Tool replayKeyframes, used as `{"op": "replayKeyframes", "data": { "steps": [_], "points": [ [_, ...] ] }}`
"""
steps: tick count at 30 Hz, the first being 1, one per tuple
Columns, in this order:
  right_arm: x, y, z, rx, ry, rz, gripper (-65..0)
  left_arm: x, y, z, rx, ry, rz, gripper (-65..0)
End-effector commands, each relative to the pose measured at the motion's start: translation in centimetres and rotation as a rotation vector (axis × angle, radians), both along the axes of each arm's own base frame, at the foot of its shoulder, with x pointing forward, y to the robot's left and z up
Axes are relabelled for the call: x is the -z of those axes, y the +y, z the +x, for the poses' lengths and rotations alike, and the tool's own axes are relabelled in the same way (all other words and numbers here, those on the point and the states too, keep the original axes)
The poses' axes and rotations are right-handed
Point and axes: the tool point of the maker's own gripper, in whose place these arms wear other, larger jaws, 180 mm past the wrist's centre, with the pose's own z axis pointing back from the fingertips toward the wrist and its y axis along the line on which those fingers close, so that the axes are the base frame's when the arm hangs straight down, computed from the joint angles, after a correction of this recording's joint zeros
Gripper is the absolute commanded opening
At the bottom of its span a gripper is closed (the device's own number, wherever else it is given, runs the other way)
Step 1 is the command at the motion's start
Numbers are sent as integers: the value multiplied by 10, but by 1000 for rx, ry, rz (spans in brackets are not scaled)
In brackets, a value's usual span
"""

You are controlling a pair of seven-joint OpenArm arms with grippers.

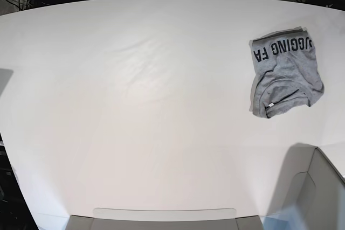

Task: Fold the T-shirt properly

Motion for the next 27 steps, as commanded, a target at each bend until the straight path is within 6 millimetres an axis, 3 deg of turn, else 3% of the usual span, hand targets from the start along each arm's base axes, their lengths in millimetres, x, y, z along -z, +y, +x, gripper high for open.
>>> {"op": "replayKeyframes", "data": {
  "steps": [1, 6, 9, 12, 15, 17, 22, 27],
  "points": [
    [5, -9, 0, 15, 5, -1, -650, 9, -1, -12, 6, 42, -1, -650],
    [49, -45, 7, -4, 89, -80, -650, 60, -23, -31, 26, 197, -99, -650],
    [68, -60, 5, 45, 97, -110, -650, 81, -24, -37, 23, 282, -145, -650],
    [85, -89, 0, 109, 139, -169, -650, 95, -29, -36, 36, 361, -192, -650],
    [96, -137, -10, 148, 237, -359, -650, 102, -31, -18, 147, 408, -211, -650],
    [98, -161, -12, 93, 265, -508, -650, 104, -22, 4, 209, 388, -189, -650],
    [83, -212, 13, -103, 219, -892, -650, 101, 2, 8, 221, 393, -153, -650],
    [73, -229, 31, -106, 187, -1020, -650, 101, 3, 7, 221, 394, -151, -650]
  ]
}}
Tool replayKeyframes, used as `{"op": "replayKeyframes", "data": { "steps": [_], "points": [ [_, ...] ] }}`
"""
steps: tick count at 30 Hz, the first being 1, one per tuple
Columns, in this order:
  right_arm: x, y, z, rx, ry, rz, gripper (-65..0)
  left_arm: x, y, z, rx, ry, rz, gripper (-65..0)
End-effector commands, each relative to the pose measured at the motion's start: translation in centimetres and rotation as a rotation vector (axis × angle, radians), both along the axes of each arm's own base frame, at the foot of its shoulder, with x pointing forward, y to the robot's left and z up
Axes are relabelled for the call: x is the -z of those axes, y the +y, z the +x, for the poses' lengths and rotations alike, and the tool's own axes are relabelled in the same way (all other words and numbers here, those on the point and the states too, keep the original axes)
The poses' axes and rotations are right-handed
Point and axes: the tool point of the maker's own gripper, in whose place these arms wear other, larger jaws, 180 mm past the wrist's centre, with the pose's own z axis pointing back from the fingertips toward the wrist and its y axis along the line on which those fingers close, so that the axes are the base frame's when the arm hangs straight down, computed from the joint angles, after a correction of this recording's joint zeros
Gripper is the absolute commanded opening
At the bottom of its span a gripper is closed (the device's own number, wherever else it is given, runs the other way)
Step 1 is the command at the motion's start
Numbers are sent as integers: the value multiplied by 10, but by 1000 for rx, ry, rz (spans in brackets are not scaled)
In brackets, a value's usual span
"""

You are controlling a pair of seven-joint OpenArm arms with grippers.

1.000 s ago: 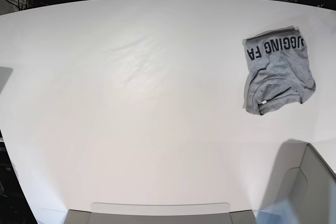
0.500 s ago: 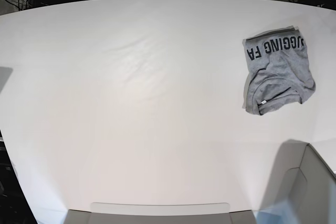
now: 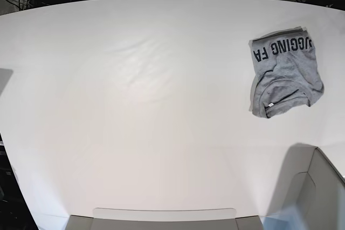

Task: Fold the T-shirt properly

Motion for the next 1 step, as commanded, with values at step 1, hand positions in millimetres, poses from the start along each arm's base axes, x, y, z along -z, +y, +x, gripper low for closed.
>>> {"op": "replayKeyframes", "data": {
  "steps": [1],
  "points": [
    [-6, -15, 3, 3, -12, -37, -650, 0, 1, -3, -1, 5, 6, -650]
  ]
}}
